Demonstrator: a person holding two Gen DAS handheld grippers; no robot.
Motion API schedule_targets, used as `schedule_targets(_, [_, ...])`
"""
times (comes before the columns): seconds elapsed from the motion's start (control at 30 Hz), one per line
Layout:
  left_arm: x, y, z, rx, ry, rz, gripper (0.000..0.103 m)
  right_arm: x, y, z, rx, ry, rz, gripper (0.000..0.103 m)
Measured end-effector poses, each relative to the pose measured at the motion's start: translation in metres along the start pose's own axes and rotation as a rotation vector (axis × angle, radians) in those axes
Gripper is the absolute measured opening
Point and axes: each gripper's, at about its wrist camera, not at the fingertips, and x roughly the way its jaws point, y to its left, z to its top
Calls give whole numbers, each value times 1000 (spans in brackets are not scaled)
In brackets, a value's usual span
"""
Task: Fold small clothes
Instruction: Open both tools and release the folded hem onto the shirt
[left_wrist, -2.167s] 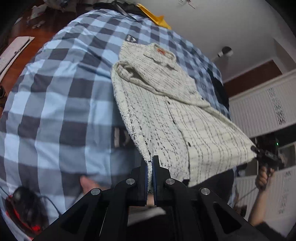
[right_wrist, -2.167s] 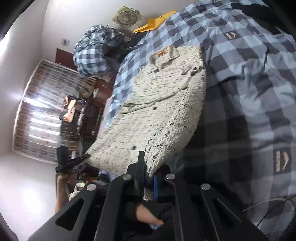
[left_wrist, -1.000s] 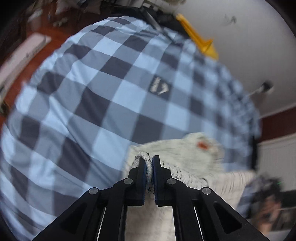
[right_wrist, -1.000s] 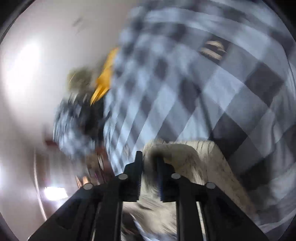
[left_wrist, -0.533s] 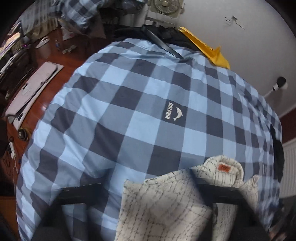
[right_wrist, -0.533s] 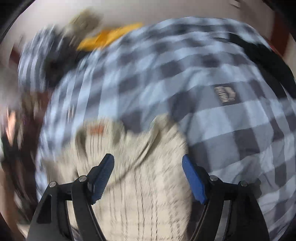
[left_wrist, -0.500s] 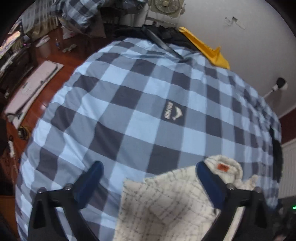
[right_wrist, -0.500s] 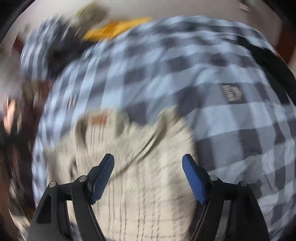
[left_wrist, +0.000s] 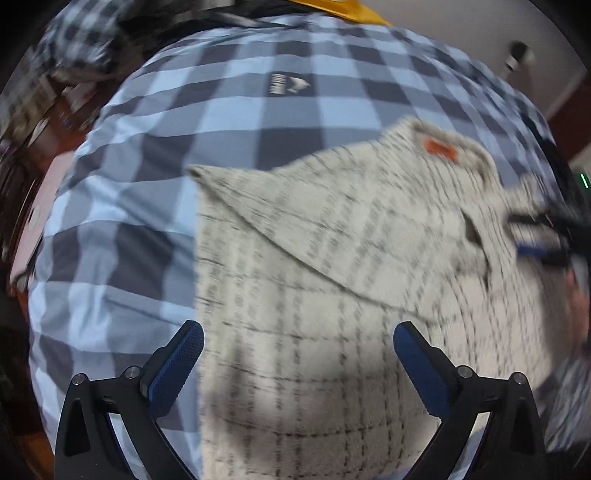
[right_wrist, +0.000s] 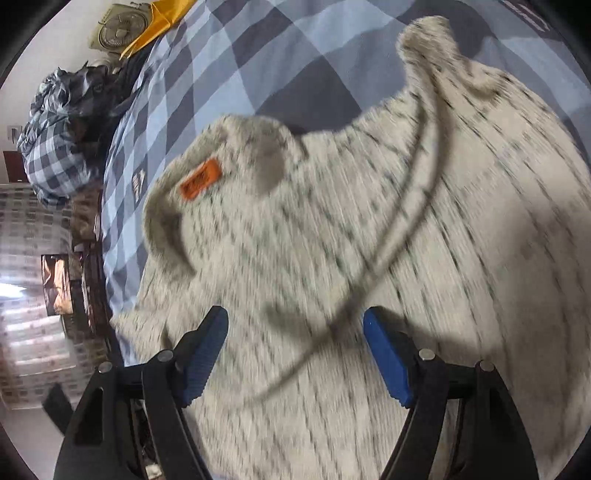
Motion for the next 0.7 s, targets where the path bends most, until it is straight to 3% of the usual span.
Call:
schedule_targets(0.07, [2,-7,-5,32,-4,-20,103,-9,-1,5,17,-54,0,12])
schedule_targets(0.1, [4,-9,-7,44,-9,-30,103,-12,-3,9,29,-81,31,5])
schedule_targets(0.27, [4,-12,-11,49,-58,-82,103,-55,8,34,-20,-280,157,3])
schedule_targets(0.4, [6,-10,-5,57,-98,-89,103,-69,3,65,91,-304,234,3])
schedule_targets(0.5, [14,-11,2,57,-78,-84,103,-52,-3,91,271,-225,352,12])
schedule_targets(0.57, [22,-11,8,48,-67,-76,103,-41,-11,105,432,-120,426,63])
schedule_targets(0.6, [26,-11,12,39,-58,-78,103,-50,-19,109,486,-109,458,67])
schedule_targets(0.63, [30,-11,15,31,-52,-84,103,-71,-20,112,455,-142,457,67])
schedule_targets(0.67, [34,-12,18,29,-48,-88,103,-85,-15,114,399,-176,425,67])
schedule_targets(0.7, [38,-13,22,27,-47,-86,103,-105,-7,111,304,-223,339,68])
